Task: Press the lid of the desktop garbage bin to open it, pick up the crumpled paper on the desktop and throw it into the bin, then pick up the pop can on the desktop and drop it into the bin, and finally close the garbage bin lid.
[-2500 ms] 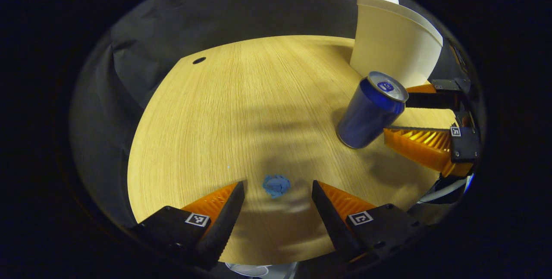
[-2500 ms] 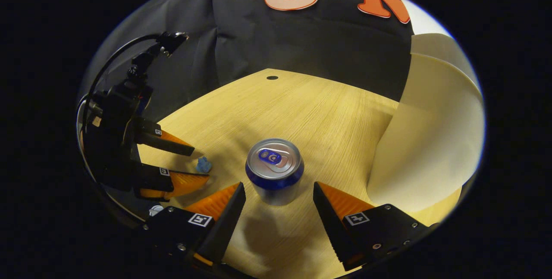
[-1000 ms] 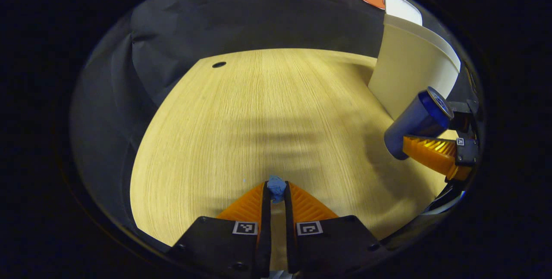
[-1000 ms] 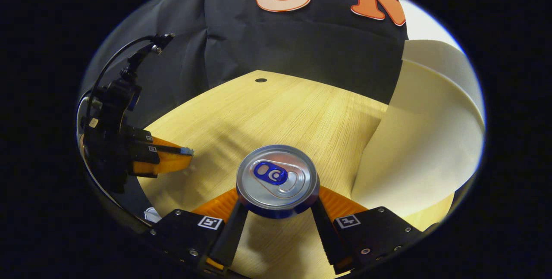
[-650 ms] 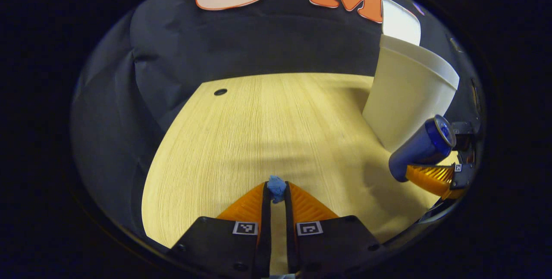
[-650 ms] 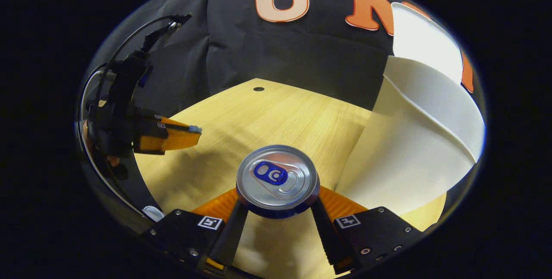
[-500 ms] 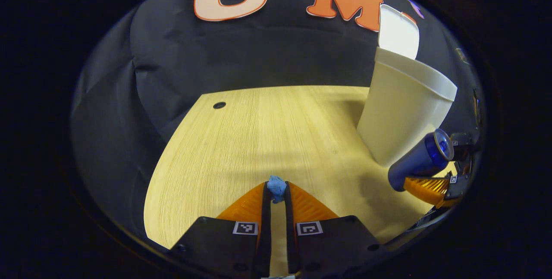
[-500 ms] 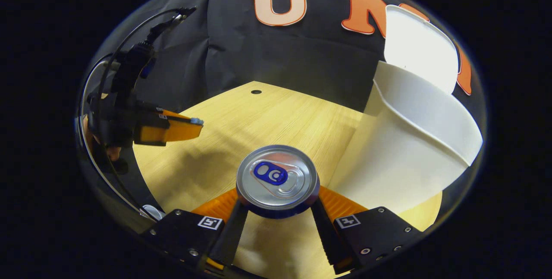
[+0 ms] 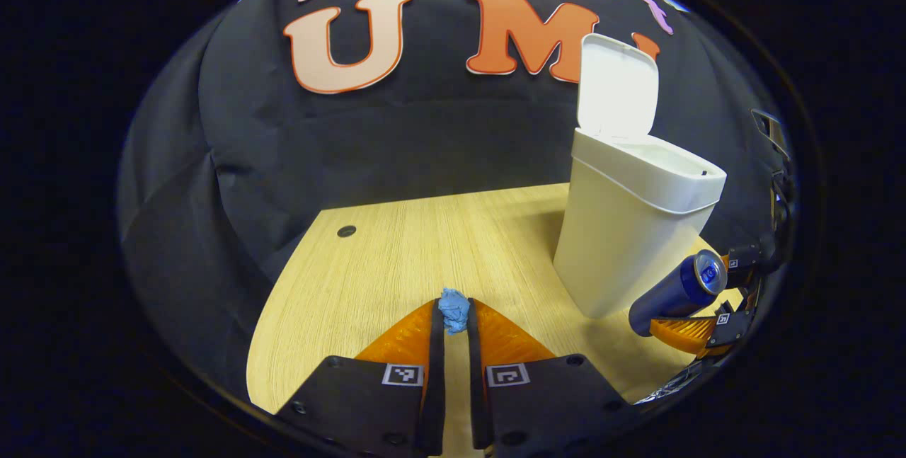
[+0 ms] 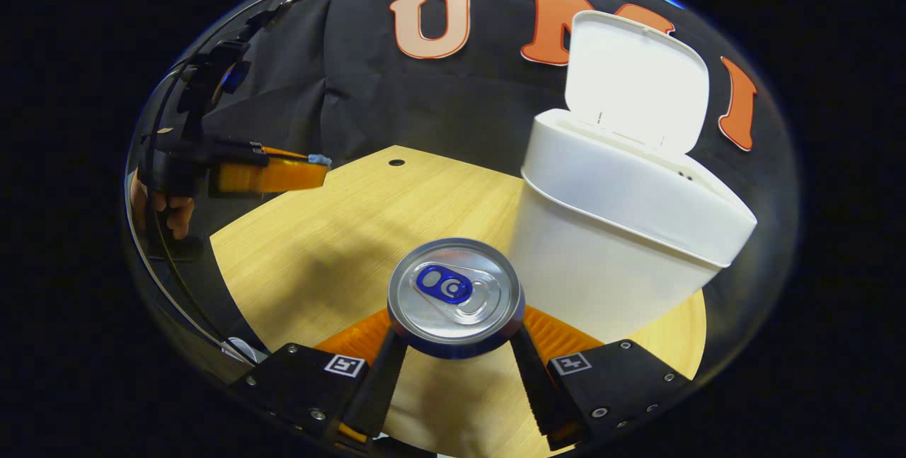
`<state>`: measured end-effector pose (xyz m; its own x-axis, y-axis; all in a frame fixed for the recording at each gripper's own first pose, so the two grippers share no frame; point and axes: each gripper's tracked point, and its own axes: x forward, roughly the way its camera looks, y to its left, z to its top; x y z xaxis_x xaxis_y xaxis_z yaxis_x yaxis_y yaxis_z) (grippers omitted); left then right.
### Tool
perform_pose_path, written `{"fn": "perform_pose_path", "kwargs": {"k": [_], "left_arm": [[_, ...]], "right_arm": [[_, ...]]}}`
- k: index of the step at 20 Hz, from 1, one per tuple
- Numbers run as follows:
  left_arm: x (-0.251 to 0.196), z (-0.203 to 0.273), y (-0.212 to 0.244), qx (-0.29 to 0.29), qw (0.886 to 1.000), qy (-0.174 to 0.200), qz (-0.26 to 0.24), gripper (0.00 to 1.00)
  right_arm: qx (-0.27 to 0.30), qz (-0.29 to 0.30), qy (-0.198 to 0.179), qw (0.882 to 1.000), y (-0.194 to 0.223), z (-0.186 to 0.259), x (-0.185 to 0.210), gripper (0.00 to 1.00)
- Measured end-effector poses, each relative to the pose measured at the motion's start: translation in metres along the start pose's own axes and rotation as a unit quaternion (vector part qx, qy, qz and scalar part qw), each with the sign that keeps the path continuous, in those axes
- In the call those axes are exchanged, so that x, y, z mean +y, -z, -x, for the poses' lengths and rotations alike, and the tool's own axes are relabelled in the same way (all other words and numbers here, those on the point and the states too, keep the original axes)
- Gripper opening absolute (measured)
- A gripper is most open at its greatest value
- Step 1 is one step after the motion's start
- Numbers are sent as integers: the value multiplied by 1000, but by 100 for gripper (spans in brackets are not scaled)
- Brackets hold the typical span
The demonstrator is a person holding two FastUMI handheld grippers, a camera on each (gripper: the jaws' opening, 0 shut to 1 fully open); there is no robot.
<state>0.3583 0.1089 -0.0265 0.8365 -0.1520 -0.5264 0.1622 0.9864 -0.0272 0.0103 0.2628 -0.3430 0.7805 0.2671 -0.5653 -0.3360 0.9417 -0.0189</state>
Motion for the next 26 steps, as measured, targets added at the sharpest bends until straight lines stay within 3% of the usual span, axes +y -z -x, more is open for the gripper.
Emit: {"fn": "perform_pose_path", "kwargs": {"k": [1,11,23,24,26], "left_arm": [[5,-8,-30,-7,1000,2,-3,19],[-68,-2,-130,-103,994,46,-14,18],[-159,-10,-178,-136,983,117,-29,18],[-166,-11,-180,-138,983,122,-28,18],[-179,-11,-184,-138,981,136,-25,18]], "right_arm": [[0,-2,3,1000,1,0,-1,80],[-6,-34,37,999,-7,2,-4,80],[-6,-73,87,994,-10,5,-5,80],[-5,-75,91,993,-10,5,-6,76],[-3,-78,96,992,-11,6,-8,80]]}}
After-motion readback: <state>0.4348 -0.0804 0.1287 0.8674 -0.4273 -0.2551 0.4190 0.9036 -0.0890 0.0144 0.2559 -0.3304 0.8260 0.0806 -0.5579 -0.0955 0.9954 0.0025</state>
